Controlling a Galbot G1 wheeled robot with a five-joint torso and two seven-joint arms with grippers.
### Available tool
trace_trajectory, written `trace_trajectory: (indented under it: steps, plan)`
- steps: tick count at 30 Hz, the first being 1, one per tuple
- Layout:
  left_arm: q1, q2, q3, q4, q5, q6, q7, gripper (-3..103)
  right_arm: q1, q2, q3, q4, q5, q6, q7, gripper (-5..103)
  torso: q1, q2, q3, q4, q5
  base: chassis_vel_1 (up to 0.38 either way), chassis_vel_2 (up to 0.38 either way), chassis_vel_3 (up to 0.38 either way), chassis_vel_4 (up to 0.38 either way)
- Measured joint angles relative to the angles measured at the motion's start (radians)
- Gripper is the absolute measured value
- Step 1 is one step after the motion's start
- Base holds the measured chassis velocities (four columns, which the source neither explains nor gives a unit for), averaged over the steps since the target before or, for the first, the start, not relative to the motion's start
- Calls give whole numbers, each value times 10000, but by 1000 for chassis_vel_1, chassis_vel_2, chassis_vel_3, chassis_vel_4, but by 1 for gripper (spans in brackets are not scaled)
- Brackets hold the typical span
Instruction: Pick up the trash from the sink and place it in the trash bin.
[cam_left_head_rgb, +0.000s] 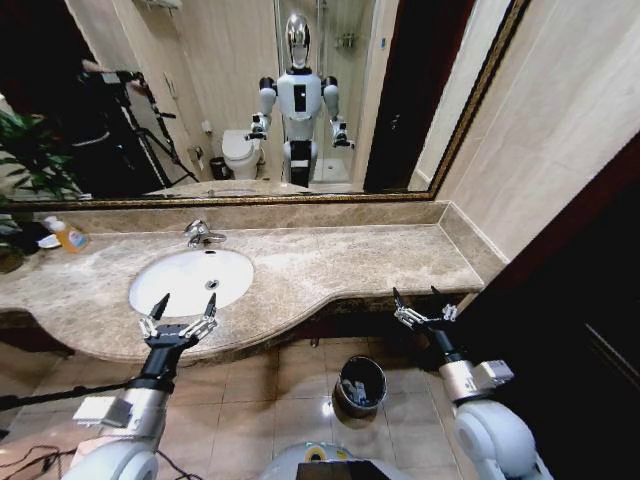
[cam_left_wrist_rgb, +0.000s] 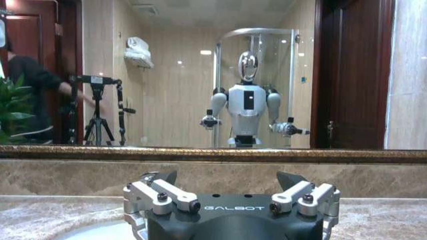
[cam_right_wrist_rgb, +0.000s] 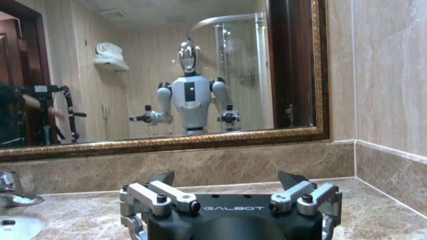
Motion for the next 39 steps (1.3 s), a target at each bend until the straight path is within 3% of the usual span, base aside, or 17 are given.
trace_trajectory:
  steps: [39]
  plan:
    - [0,0,0,0,0,0,0,100,0,0,0,0,0,0,0,100,0,0,0,0,0,0,0,0,0]
